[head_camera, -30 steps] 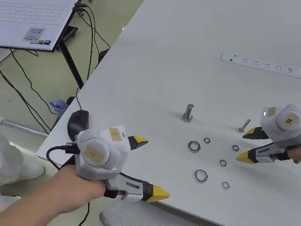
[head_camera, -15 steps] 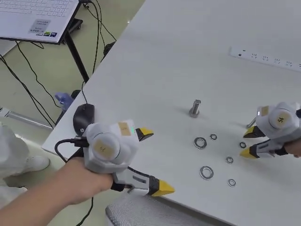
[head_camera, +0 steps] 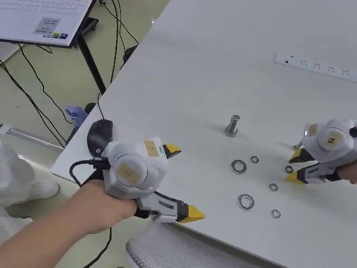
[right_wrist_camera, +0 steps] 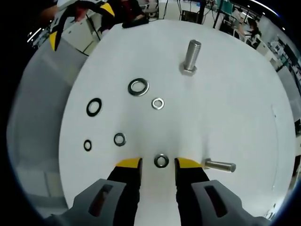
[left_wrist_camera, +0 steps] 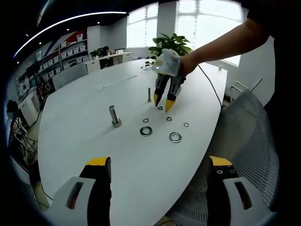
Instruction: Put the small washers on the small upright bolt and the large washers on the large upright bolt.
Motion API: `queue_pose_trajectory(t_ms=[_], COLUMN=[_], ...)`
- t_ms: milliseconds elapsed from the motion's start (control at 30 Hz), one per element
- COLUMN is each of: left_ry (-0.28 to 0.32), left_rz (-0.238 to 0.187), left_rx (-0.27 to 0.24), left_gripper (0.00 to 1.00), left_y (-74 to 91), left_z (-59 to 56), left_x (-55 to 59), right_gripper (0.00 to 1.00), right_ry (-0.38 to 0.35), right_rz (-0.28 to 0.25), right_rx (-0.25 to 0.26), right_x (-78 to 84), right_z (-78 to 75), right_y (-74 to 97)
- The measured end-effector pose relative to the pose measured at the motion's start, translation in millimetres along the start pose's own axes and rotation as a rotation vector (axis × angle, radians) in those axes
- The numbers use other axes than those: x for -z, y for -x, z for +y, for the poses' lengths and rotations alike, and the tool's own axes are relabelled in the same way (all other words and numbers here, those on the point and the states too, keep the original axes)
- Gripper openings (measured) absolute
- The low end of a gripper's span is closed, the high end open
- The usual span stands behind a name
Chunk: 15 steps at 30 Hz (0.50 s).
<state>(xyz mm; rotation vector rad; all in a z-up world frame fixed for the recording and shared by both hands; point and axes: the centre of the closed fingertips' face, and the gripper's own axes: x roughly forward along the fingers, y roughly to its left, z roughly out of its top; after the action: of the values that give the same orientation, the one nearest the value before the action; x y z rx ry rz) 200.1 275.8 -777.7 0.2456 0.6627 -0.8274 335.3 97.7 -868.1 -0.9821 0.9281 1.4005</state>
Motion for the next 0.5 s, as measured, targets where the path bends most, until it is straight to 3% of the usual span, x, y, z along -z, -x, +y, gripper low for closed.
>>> queue_pose_trajectory(t_ms=[200, 500], left_ry=[-0.026, -0.119], left_rz=[0.011, 0.075], left_rx=[0.009, 0.019], left_gripper=[0.82, 0.81], left_y=[-3.0, -6.2], left_z=[1.3, 2.8], left_x=[0.5, 7.8], right_gripper=[0.27, 0.22], right_ry=[0.002, 0.007], right_rz=[0.019, 0.029], right_rx=[0.001, -0.001], right_x=[0.4, -0.2], right_z=[0.4, 1.7], right_y=[-0.4, -1.0])
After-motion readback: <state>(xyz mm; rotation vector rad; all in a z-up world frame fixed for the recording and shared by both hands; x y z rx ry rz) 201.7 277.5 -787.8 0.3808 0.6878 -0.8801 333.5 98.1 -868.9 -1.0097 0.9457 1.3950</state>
